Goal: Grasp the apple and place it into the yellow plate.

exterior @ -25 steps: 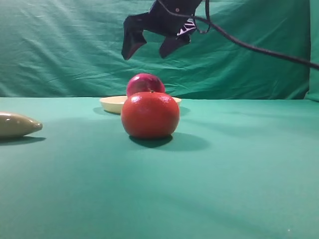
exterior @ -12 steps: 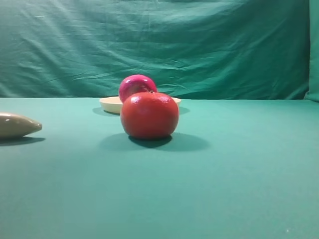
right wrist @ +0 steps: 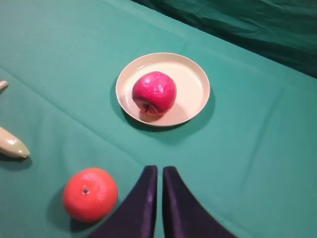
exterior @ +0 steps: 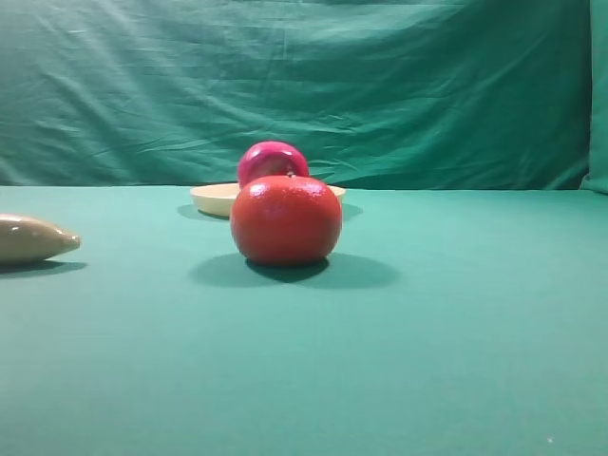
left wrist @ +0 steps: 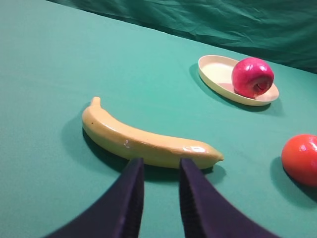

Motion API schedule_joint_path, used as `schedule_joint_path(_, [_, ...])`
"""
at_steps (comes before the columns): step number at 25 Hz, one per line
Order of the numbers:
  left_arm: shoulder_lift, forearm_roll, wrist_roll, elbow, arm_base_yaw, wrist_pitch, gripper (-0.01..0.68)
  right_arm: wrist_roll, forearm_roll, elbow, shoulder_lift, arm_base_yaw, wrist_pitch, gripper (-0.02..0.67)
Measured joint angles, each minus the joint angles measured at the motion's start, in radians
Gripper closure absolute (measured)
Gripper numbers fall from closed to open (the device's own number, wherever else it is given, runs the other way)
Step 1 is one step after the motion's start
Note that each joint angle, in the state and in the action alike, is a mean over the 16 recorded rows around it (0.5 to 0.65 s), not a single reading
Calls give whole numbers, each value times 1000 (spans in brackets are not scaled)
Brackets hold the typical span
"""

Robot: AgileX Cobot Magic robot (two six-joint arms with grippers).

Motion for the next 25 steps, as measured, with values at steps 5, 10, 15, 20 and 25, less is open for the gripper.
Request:
schedule_joint_path(5, [0,0,0,0,0,0,516,4,4,171,-175,0,-36,649])
schedule_joint_path(10, [0,0,0,0,0,0,516,8,3,256,-291,0,-10,649])
schedule_joint_path(15, [0,0,0,0,0,0,516,18,1,281,-346,-1,33,649])
schedule_joint_path(20, [0,0,0,0,0,0,516,39,8,287,-375,-26,60,649])
schedule_joint_path(25, [0,0,0,0,0,0,516,62,24,312,-435,-86,52,649])
